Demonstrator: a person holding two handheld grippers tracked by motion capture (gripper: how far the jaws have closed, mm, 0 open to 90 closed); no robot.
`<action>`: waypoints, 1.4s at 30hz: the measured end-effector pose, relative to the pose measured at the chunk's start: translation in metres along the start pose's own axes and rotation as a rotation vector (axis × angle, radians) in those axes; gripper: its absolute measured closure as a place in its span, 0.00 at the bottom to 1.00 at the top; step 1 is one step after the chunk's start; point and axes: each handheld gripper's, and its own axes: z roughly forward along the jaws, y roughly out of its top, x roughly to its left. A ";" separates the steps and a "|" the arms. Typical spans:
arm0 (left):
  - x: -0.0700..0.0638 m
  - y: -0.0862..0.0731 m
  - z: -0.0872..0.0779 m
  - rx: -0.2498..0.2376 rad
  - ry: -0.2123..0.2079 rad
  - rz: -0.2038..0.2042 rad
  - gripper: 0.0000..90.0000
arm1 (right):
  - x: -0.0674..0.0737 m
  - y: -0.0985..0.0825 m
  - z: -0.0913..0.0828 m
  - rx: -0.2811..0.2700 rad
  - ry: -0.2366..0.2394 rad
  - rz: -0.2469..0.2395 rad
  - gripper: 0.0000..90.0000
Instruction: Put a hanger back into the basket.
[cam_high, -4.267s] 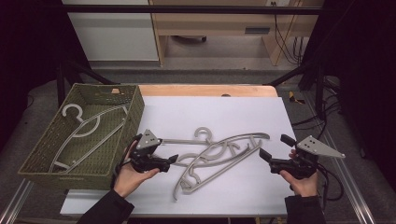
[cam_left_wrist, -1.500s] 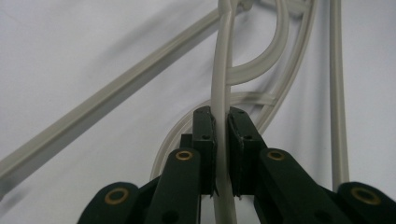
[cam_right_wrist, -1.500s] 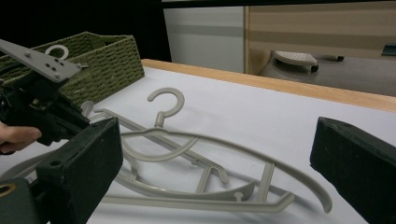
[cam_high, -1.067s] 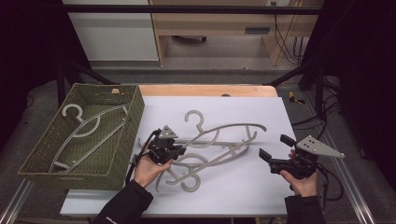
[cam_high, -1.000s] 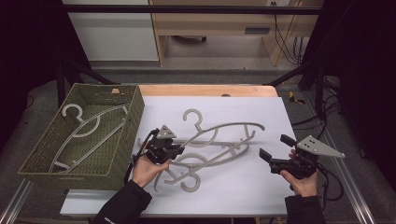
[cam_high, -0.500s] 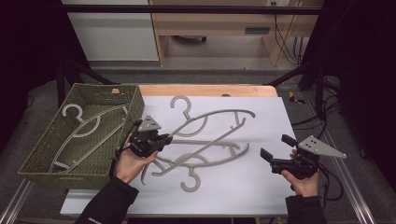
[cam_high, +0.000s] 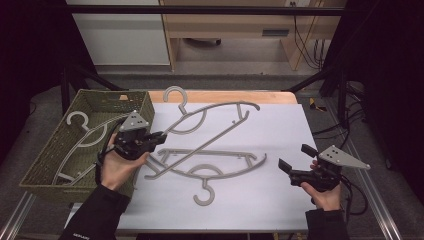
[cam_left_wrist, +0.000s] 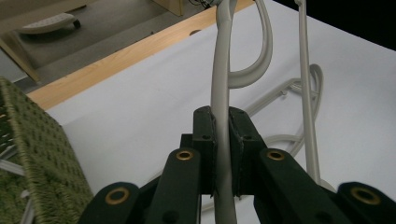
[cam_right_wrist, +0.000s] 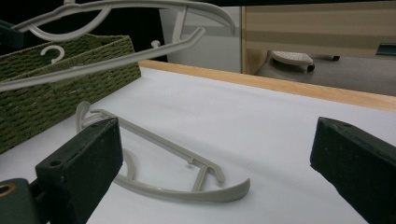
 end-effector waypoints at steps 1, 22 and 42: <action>0.004 0.001 -0.004 -0.010 0.013 0.001 0.92 | 0.000 0.000 0.000 0.002 0.001 -0.001 0.03; 0.067 -0.006 -0.057 -0.057 0.168 -0.043 0.92 | 0.000 -0.001 0.002 0.009 0.000 -0.003 0.03; 0.128 -0.045 -0.095 -0.049 0.275 -0.112 0.92 | 0.001 -0.003 0.005 0.026 -0.003 -0.006 0.03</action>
